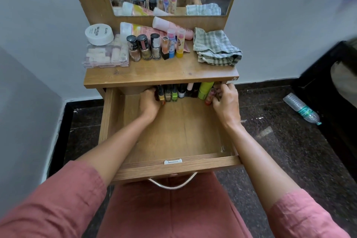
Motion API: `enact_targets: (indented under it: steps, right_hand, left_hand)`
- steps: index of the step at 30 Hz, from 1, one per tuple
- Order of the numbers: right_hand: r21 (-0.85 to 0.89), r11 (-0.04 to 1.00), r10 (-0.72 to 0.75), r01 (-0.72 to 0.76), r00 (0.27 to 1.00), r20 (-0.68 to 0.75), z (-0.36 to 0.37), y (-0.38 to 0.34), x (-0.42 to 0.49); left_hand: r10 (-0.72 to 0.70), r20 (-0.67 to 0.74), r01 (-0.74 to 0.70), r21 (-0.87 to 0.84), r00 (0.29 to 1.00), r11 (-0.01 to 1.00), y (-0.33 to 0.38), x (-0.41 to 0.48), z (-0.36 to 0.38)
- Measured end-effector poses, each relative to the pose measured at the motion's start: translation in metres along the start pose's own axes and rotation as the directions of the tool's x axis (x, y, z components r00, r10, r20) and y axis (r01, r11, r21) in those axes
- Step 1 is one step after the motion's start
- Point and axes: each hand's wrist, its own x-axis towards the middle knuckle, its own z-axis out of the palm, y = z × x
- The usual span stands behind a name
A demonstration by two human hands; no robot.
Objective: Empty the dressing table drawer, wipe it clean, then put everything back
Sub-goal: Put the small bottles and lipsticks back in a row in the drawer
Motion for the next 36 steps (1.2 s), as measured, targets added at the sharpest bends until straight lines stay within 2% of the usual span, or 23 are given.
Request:
enact_targets:
  steps: [5, 13, 22, 30, 33, 36]
  right_hand:
    - [0.027, 1.000, 0.013, -0.013, 1.000, -0.012, -0.001, -0.001, -0.001]
    - [0.021, 0.999, 0.028, -0.028, 1.000, -0.012, -0.001, -0.003, -0.001]
    - [-0.087, 0.996, 0.015, -0.015, 1.000, -0.005, -0.002, -0.006, -0.004]
    - [-0.081, 0.997, 0.012, -0.011, 1.000, 0.012, -0.005, -0.009, -0.005]
    - [-0.062, 0.998, 0.013, -0.012, 1.000, 0.018, -0.007, -0.008, -0.006]
    - [-0.027, 1.000, -0.005, 0.005, 1.000, 0.018, -0.010, -0.007, -0.007]
  left_hand:
    - [-0.089, -0.056, 0.088, -0.012, 0.994, 0.996, -0.010, 0.003, 0.008]
    - [-0.124, -0.114, 0.111, -0.116, 0.986, 0.987, -0.008, 0.006, 0.011]
    - [-0.108, -0.075, 0.100, -0.099, 0.991, 0.990, -0.008, 0.004, 0.009]
    - [-0.133, -0.033, 0.128, -0.129, 0.991, 0.983, -0.004, -0.003, 0.002]
    - [-0.118, -0.043, 0.113, -0.112, 0.992, 0.987, 0.000, -0.011, -0.003]
    - [-0.033, -0.051, 0.029, -0.092, 0.998, 0.995, 0.004, -0.023, -0.012]
